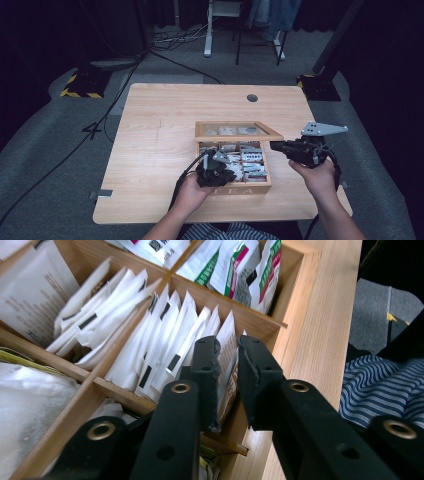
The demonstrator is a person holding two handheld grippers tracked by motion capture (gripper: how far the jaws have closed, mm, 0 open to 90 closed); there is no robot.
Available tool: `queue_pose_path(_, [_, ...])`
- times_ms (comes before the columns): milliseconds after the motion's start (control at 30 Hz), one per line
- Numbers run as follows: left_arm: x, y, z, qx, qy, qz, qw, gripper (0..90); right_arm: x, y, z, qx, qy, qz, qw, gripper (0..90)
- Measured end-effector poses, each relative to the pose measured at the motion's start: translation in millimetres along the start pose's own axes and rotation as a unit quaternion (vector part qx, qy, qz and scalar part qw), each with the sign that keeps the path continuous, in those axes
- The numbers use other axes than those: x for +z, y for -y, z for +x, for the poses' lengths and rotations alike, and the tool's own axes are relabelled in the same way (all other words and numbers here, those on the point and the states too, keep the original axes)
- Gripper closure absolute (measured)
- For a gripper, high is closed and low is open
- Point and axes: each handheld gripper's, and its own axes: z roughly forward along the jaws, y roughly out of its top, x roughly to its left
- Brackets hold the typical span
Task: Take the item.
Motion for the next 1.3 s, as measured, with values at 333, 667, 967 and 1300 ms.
queue_pose_path(333, [-0.2, 0.1, -2.2, 0.012, 0.0, 0.002, 0.9999, 89.8, 0.4, 0.1, -0.1, 0.001, -0.001, -0.001, 1.0, 83.8])
queue_pose_path(667, [-12.4, -2.3, -8.2, 0.033, -0.012, -0.033, 0.9989, 90.0, 0.4, 0.2, -0.1, 0.002, -0.001, -0.001, 1.0, 83.9])
queue_pose_path(967, [-31.1, -2.2, -8.2, 0.041, -0.007, -0.073, 0.9964, 90.0, 0.4, 0.2, 0.0, 0.002, -0.001, -0.001, 1.0, 83.8])
queue_pose_path(1300, [-57.0, -3.2, -12.5, 0.045, -0.012, -0.119, 0.9919, 90.0, 0.5, 0.2, 0.1, 0.002, -0.001, -0.001, 1.0, 83.9])
